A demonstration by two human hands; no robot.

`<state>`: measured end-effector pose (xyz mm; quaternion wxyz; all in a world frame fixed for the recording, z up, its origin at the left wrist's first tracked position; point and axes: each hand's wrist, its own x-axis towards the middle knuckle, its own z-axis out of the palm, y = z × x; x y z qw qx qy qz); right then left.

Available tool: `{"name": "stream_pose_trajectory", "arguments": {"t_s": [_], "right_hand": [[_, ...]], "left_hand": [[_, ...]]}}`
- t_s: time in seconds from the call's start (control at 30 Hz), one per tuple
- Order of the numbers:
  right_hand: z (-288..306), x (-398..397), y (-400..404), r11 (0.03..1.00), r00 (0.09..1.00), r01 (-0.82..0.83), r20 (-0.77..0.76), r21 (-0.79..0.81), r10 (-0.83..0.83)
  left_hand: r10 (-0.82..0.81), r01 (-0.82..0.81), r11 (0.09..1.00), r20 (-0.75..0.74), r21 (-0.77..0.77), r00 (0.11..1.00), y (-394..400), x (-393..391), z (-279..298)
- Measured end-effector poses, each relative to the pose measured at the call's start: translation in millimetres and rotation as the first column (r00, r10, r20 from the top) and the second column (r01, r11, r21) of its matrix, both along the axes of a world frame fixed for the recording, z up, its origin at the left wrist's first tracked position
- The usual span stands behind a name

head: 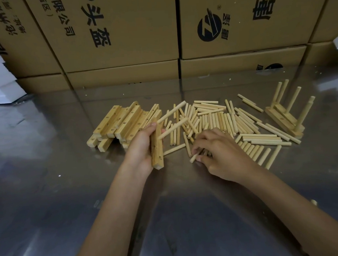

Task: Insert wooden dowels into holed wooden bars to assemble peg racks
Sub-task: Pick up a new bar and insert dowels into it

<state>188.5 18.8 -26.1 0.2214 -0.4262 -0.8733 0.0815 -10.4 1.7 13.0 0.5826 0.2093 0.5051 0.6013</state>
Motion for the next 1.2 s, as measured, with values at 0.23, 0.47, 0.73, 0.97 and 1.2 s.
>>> {"name": "stream_pose_trajectory", "arguments": {"t_s": [0.23,0.47,0.73,0.97,1.2], "right_hand": [[-1.3,1.5,1.2,0.998,0.998,-0.06,0.031,-0.002,0.06],[22.3,-7.6,-13.0,0.996,0.753,0.041,-0.657,0.077,0.02],[38.1,-23.1,-36.8,0.849,0.413,-0.441,-0.905,-0.292,-0.097],[35.3,-27.4,-40.3,0.843,0.46,-0.451,-0.886,-0.292,-0.06],[29.6,-27.9,-38.1,0.846,0.476,-0.435,-0.876,-0.309,-0.076]], "left_hand": [[-0.012,0.012,1.0,0.051,0.001,0.999,0.0,0.2,0.2],[-0.099,0.099,0.995,0.101,0.011,0.99,0.5,2.0,1.2],[-0.089,0.087,0.996,0.115,0.022,0.989,2.6,10.5,-1.1],[-0.029,0.024,0.999,0.139,0.035,0.99,5.1,11.9,-8.1],[0.045,-0.052,0.998,0.148,0.04,0.988,7.0,14.1,-14.9]]}}
